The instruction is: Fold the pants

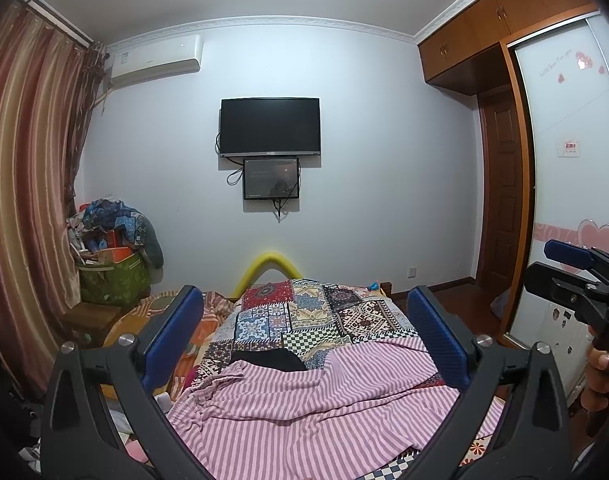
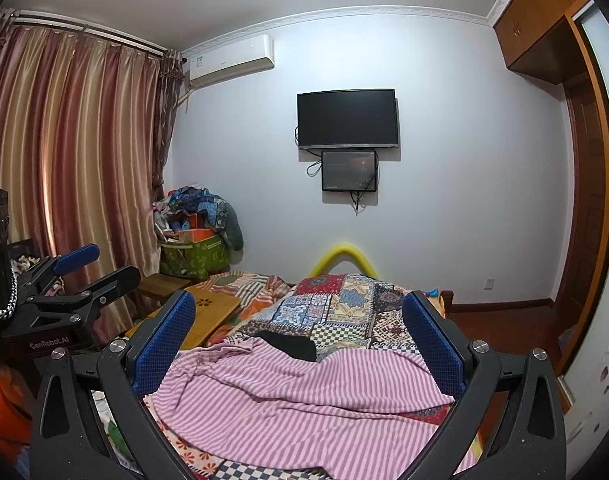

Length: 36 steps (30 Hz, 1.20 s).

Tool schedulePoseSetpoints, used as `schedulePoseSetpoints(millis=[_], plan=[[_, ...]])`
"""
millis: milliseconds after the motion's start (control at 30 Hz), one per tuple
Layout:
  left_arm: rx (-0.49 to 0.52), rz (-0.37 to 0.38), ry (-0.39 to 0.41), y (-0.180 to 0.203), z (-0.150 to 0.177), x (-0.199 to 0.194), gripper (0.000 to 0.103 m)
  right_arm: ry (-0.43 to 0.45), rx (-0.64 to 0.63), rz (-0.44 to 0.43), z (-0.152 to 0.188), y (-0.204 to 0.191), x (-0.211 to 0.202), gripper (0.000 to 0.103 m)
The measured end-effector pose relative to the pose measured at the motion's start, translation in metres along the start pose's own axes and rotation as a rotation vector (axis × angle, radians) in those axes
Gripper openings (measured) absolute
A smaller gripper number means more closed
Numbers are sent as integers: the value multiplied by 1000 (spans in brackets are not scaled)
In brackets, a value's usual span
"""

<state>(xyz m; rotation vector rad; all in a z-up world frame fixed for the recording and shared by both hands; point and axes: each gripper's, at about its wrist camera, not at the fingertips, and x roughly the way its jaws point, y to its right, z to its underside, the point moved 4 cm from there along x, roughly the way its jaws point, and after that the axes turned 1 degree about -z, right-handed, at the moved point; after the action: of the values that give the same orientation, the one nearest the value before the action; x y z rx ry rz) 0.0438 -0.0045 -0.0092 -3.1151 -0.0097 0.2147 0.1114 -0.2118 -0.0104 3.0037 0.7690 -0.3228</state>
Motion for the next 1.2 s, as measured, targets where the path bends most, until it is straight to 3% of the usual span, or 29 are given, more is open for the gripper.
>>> schedulePoseSetpoints(millis=[1200], plan=[[-13,9,-8,-6,5,7,103,-13,13,-3,1,1,7,103]])
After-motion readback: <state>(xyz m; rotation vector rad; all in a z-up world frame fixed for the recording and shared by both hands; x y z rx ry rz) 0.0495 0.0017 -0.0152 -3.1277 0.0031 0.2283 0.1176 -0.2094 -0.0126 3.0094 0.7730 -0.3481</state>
